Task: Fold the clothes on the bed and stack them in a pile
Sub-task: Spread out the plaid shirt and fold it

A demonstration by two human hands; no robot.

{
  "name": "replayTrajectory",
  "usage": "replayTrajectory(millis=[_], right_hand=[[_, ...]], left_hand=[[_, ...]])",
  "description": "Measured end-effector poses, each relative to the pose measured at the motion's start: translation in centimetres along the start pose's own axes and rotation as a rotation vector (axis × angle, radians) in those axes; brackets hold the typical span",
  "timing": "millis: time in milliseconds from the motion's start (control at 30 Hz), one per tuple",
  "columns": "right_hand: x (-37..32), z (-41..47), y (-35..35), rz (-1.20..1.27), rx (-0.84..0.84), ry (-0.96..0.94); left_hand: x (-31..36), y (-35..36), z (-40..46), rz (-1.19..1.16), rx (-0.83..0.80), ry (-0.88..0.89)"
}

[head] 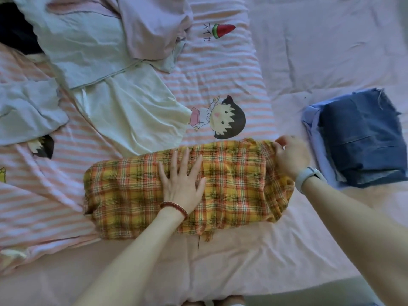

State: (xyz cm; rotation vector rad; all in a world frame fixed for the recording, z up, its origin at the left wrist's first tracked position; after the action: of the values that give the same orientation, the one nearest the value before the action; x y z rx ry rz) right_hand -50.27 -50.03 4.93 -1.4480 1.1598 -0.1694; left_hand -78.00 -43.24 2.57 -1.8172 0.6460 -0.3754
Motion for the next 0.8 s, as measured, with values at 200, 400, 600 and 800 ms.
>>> replayTrajectory(millis=[200, 400, 600, 800], right_hand=[[1.9, 2.0, -2.5, 0.209, 0.106, 0.119], [4.8, 2.0, -2.2, 0.357, 0.128, 0.211], [4.5, -4.1, -2.0, 0.485, 0.269, 0.037], [1.7, -4.1, -1.5, 0.24, 0.192, -0.213]], left_hand=[[-1.9, 1.7, 1.2, -0.002, -0.122, -0.11], [-1.4, 1.4, 2.2, -0.017, -0.15, -0.147], [0.0, -0.4, 2.4, -0.07, -0.071, -0.176], [4.3, -3.5, 5.1, -0.173, 0.136, 0.044]])
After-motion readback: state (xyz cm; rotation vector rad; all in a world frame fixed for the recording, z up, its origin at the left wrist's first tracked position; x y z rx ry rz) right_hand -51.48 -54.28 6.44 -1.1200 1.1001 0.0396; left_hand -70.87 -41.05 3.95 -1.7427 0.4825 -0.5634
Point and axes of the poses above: each hand's wrist, its own z-axis towards the middle knuckle, its own y-axis out of the palm, x = y × z, the point moved 3 cm from there along z, towards the middle knuckle, and after that the axes turned 12 degrees about z, right-handed, at the moved point
